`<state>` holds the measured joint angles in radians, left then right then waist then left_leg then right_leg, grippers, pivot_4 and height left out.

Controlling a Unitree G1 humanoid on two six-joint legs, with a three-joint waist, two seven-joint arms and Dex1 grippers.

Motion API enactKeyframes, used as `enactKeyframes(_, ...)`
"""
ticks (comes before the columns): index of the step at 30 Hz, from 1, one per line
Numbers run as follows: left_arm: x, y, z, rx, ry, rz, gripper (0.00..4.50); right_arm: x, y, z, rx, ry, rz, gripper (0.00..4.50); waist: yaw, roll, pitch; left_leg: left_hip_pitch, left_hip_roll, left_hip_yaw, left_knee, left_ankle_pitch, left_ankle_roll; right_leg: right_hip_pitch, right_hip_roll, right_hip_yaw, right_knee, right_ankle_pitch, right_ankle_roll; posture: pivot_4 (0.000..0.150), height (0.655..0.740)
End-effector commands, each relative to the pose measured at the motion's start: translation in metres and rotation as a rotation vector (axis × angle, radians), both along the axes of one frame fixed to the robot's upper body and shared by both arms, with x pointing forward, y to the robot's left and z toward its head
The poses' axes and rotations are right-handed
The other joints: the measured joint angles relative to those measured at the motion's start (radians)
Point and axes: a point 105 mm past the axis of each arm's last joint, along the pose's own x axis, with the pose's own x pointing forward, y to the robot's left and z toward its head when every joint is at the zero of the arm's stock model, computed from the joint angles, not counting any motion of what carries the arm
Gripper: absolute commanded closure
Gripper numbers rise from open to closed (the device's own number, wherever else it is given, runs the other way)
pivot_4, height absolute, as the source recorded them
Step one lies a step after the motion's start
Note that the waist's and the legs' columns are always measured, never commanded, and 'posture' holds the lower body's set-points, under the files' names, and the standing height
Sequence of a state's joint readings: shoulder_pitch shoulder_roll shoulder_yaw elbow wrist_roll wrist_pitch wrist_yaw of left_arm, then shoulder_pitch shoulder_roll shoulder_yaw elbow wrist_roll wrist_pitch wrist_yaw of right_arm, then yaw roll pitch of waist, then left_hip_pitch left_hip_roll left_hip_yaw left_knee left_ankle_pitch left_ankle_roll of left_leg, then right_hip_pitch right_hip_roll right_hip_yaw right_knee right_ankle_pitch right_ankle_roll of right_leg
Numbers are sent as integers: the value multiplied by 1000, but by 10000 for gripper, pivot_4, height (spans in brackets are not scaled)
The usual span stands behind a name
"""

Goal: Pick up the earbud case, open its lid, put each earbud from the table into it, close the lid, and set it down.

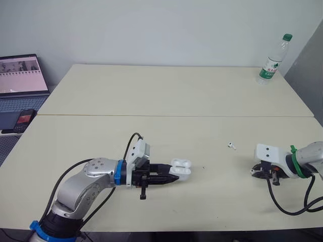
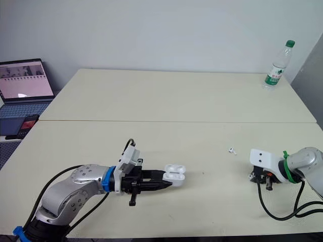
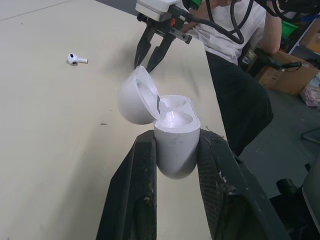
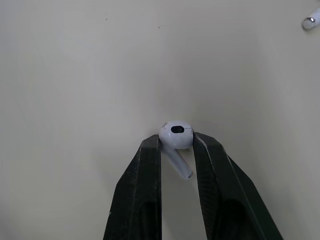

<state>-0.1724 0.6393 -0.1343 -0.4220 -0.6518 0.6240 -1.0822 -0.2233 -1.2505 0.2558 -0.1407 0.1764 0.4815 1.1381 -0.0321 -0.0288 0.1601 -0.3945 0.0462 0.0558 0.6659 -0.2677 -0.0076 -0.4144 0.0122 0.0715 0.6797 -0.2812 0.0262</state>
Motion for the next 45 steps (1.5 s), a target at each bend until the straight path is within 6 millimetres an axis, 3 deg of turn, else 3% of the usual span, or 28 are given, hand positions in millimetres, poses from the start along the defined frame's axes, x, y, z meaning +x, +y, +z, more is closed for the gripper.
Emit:
enactKeyframes(1,-4,-4,5,-16,-30,-34,37344,2,-10,4,-16,-1,-57,35901,1,0,0,0,0,0,0,0,0,0,0,0,0,0,0,1500,7362)
enactKeyframes(2,-5,-4,4,-14,-31,-35,37344,1,-9,4,-13,5,-55,35901,1,0,0,0,0,0,0,0,0,0,0,0,0,0,0,1500,7362)
enactKeyframes(5,-5,-5,2,-11,-30,-35,37344,-10,-9,2,-21,66,-31,30007,2,0,0,0,-1,0,1,0,0,1,0,0,0,0,0,1500,7362)
enactKeyframes(11,-4,-2,1,-3,-33,-28,37344,-6,-11,12,-89,28,-56,9275,3,0,0,0,-1,-2,1,0,0,2,-1,0,0,0,0,1500,7362)
enactKeyframes(23,-2,-6,-3,3,-42,-34,37344,3,5,21,-236,34,79,9275,1,1,0,0,0,-1,1,0,0,1,-1,0,0,0,-1,1500,7362)
enactKeyframes(28,-3,-6,-6,6,-38,-34,37344,6,16,21,-220,80,112,9275,1,1,0,0,0,-1,1,0,0,1,-1,0,0,0,-1,1500,7362)
enactKeyframes(45,-3,-1,-9,19,-37,-14,37344,15,16,18,-260,76,150,9275,1,1,1,0,-1,-2,1,0,0,1,-1,-1,1,2,-6,1500,7362)
